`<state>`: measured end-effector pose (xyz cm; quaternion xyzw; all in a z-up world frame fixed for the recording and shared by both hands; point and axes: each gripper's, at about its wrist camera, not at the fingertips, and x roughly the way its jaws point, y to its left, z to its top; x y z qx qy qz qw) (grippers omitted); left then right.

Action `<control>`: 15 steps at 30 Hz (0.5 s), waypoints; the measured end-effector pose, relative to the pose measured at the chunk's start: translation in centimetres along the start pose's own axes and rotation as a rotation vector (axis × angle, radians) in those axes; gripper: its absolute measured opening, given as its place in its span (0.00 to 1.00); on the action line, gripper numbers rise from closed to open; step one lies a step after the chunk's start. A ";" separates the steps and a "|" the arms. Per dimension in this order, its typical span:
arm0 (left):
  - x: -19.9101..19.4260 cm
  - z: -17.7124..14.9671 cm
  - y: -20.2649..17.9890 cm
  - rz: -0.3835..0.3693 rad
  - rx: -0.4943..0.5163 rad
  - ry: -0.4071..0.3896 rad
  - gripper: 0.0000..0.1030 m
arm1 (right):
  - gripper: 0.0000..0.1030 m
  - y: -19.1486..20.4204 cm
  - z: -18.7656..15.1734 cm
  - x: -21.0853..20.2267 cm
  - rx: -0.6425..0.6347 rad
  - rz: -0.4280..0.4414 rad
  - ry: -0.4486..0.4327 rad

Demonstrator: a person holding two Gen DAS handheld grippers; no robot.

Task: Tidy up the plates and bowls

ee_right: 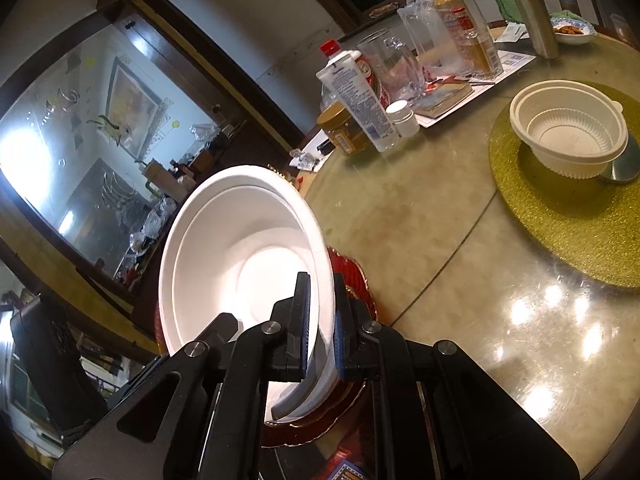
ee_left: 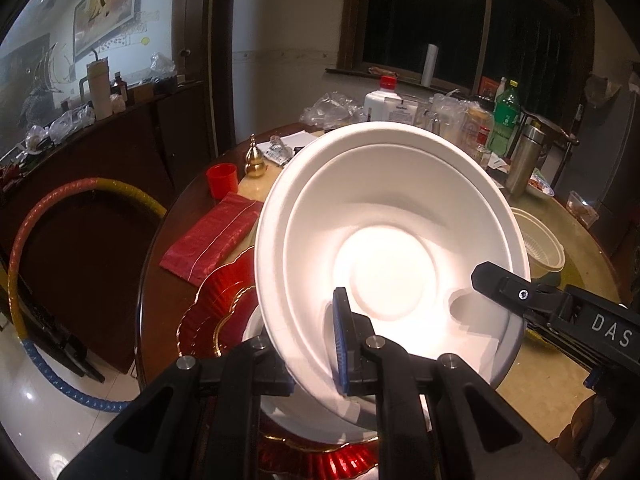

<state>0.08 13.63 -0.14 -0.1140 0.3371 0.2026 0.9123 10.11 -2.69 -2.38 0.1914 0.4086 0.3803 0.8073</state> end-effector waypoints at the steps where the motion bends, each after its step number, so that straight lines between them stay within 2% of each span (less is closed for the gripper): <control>1: 0.0 -0.1 0.1 0.003 -0.001 0.000 0.13 | 0.10 0.1 -0.1 0.1 -0.004 0.001 0.004; 15: -0.2 -1.1 1.5 0.041 -0.028 0.023 0.13 | 0.10 1.2 -1.3 1.6 -0.046 0.003 0.061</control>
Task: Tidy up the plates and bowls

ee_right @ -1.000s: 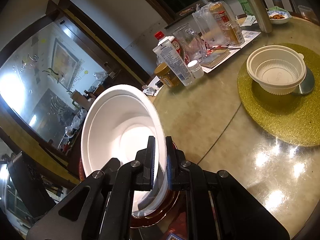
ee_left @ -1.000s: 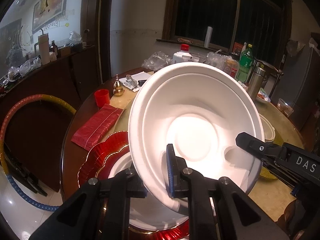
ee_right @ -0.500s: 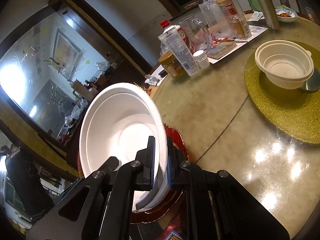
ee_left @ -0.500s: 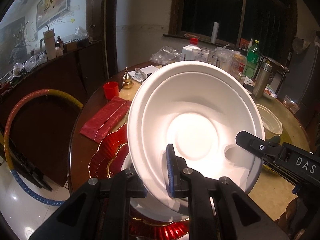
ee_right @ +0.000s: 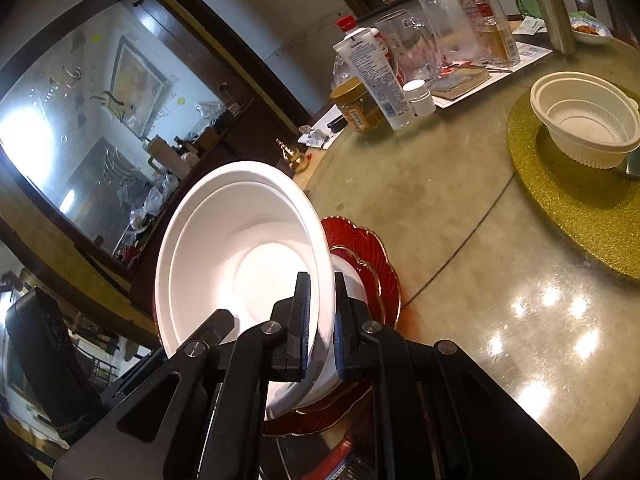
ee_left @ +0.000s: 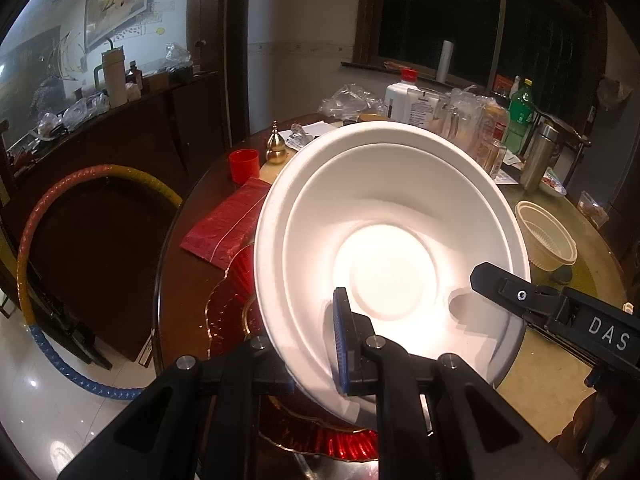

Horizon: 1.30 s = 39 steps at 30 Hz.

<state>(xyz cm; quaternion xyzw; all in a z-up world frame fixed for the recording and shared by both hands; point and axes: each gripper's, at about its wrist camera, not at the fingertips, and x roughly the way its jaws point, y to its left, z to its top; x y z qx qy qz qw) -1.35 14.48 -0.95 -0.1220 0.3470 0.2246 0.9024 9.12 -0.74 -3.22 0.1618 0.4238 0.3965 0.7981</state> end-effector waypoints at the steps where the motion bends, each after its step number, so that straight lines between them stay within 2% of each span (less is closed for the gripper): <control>1: 0.0 0.0 0.1 0.003 -0.001 0.001 0.13 | 0.10 0.1 0.0 0.1 -0.001 0.002 0.003; 39: 1.2 -0.5 1.6 0.002 -0.030 0.072 0.13 | 0.10 0.5 -0.8 1.8 -0.021 0.004 0.084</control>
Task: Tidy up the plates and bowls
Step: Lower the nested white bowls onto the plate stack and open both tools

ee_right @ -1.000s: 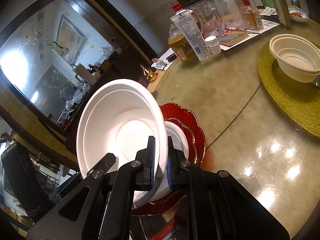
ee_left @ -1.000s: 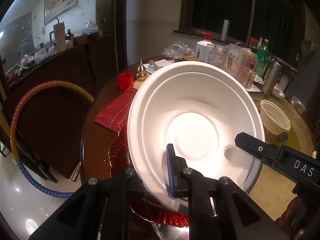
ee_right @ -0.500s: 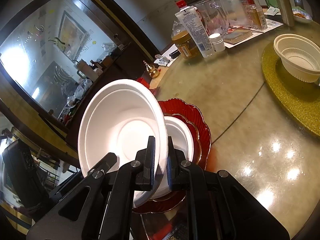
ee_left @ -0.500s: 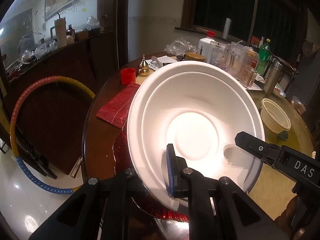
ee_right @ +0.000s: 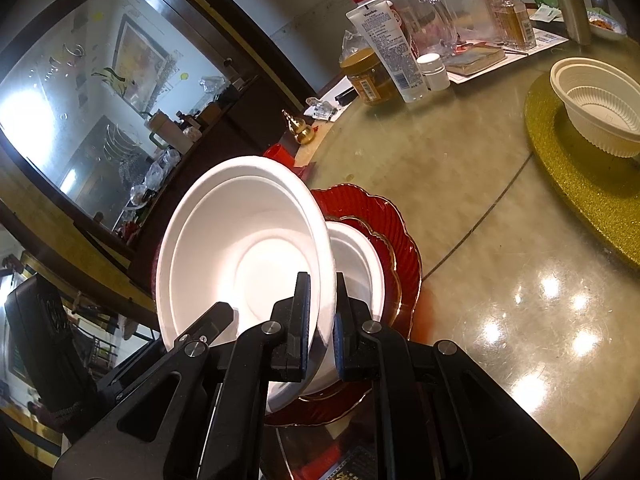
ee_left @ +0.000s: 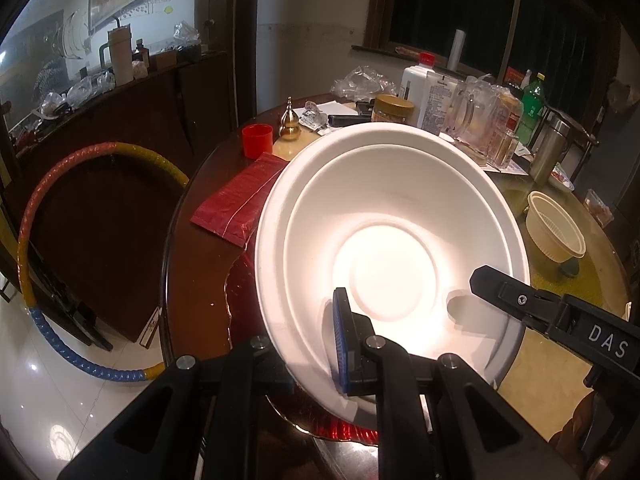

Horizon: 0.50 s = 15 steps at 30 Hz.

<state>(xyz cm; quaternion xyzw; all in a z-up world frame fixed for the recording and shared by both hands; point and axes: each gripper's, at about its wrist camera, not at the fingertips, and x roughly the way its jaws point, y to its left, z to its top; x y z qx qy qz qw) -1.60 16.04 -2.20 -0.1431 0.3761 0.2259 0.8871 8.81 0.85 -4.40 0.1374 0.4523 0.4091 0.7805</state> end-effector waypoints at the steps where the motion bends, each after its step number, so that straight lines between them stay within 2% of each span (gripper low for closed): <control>1: 0.2 0.1 0.0 -0.001 0.001 0.003 0.13 | 0.10 0.0 0.0 0.1 0.001 -0.002 0.002; 15: 1.0 0.0 0.2 -0.011 0.000 0.034 0.13 | 0.10 -0.1 -0.1 0.4 0.005 -0.029 0.024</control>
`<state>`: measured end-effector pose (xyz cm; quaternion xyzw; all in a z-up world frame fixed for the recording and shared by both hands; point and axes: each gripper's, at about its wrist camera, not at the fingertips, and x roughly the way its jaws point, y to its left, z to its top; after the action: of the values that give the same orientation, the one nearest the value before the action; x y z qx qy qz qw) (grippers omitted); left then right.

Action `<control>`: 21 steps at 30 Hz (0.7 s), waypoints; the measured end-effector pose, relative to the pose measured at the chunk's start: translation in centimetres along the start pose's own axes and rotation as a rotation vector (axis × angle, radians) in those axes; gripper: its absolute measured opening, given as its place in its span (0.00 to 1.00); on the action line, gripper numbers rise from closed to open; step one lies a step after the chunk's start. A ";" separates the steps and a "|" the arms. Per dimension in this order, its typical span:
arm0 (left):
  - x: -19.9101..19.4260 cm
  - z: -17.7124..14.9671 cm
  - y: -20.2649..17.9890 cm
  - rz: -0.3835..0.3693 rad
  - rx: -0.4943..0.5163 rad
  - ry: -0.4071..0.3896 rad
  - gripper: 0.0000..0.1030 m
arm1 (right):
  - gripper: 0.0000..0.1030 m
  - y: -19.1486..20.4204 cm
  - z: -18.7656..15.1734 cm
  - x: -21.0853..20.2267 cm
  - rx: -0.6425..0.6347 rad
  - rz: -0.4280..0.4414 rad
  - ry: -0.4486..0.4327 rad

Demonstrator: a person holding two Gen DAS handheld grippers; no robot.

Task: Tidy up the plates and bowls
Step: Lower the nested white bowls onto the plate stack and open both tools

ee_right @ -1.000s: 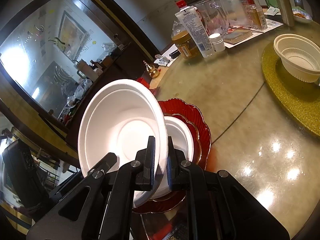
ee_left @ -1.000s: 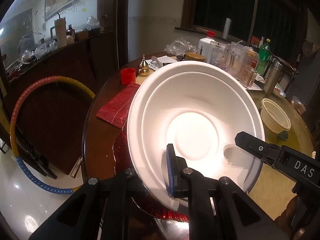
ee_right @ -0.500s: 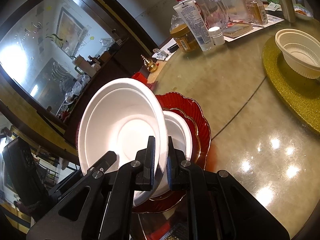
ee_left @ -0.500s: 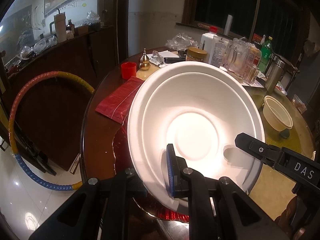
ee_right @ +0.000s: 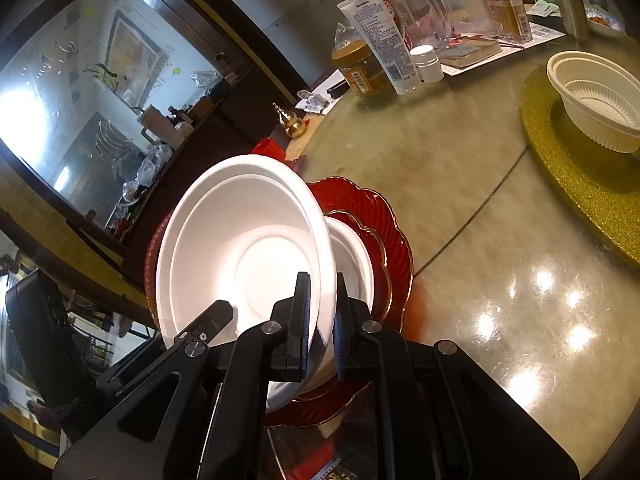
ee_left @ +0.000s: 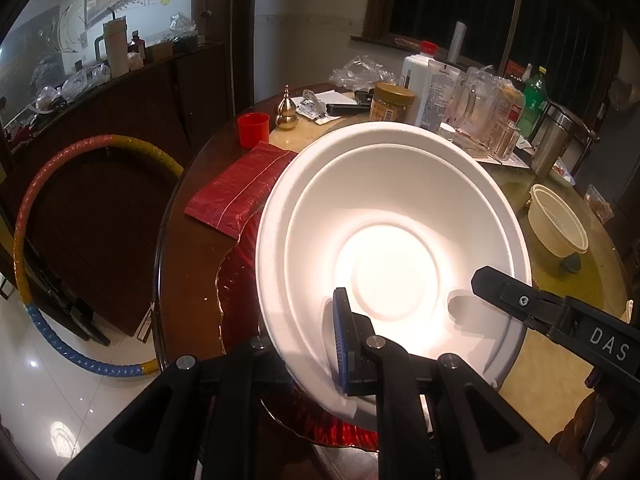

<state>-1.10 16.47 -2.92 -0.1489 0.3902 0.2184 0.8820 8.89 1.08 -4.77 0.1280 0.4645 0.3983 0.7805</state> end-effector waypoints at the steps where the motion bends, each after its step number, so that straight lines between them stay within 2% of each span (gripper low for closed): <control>1: 0.0 0.0 0.0 0.001 0.000 0.000 0.13 | 0.10 0.0 0.0 0.0 -0.001 -0.003 0.002; 21: 0.2 0.1 0.1 0.002 0.004 0.002 0.14 | 0.10 0.4 -0.1 0.2 -0.033 -0.035 -0.005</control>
<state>-0.94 16.69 -3.01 -0.1471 0.3918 0.2185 0.8815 8.71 1.46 -4.72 0.1078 0.4580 0.3922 0.7904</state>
